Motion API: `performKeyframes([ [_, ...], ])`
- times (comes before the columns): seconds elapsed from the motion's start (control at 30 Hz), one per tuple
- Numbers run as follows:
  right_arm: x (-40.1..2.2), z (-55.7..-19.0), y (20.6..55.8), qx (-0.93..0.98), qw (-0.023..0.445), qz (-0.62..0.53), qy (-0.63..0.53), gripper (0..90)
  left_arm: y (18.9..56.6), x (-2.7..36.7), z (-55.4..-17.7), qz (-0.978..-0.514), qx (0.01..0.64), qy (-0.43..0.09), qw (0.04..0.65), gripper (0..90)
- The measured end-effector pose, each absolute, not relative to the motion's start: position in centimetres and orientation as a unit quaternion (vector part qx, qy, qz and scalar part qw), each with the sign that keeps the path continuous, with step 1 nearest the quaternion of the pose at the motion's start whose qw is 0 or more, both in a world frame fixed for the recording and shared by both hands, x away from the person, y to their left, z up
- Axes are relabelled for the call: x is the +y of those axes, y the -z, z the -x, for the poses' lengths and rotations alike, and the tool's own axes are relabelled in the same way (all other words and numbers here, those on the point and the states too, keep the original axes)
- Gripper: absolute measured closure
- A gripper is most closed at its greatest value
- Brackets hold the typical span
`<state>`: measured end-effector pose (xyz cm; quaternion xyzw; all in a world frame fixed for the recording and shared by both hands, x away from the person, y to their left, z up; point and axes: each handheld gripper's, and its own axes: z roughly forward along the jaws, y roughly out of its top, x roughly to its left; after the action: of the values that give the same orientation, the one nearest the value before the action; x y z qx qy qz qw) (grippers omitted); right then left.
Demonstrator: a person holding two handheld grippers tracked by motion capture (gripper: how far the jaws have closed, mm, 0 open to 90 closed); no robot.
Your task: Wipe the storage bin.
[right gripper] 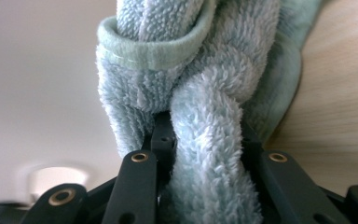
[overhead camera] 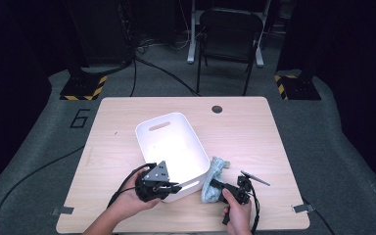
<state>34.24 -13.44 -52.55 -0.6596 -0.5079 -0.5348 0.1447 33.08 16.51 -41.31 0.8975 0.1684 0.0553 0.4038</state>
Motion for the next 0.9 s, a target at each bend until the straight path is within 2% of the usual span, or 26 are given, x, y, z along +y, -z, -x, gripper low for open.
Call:
performKeyframes([
  [0.13,-13.4,-33.9,51.1,-0.484,0.160,0.648,0.566,68.9,41.4,16.3,-33.0,-0.893,0.184,-0.060,0.407,85.7],
  [0.33,-13.5,-33.2,48.5,-0.482,0.129,0.619,0.606,68.0,41.4,15.8,-32.8,-0.888,0.199,-0.065,0.408,85.5],
  [0.5,-13.4,-32.8,47.3,-0.481,0.124,0.604,0.624,67.7,41.5,15.5,-32.6,-0.884,0.212,-0.067,0.412,85.2],
  [0.8,-13.3,-32.8,48.3,-0.474,0.109,0.601,0.634,66.8,41.5,15.0,-32.2,-0.883,0.215,-0.078,0.410,85.5],
  [0.9,-13.2,-33.0,48.6,-0.473,0.118,0.604,0.631,66.8,41.5,15.0,-32.2,-0.883,0.215,-0.079,0.409,85.6],
])
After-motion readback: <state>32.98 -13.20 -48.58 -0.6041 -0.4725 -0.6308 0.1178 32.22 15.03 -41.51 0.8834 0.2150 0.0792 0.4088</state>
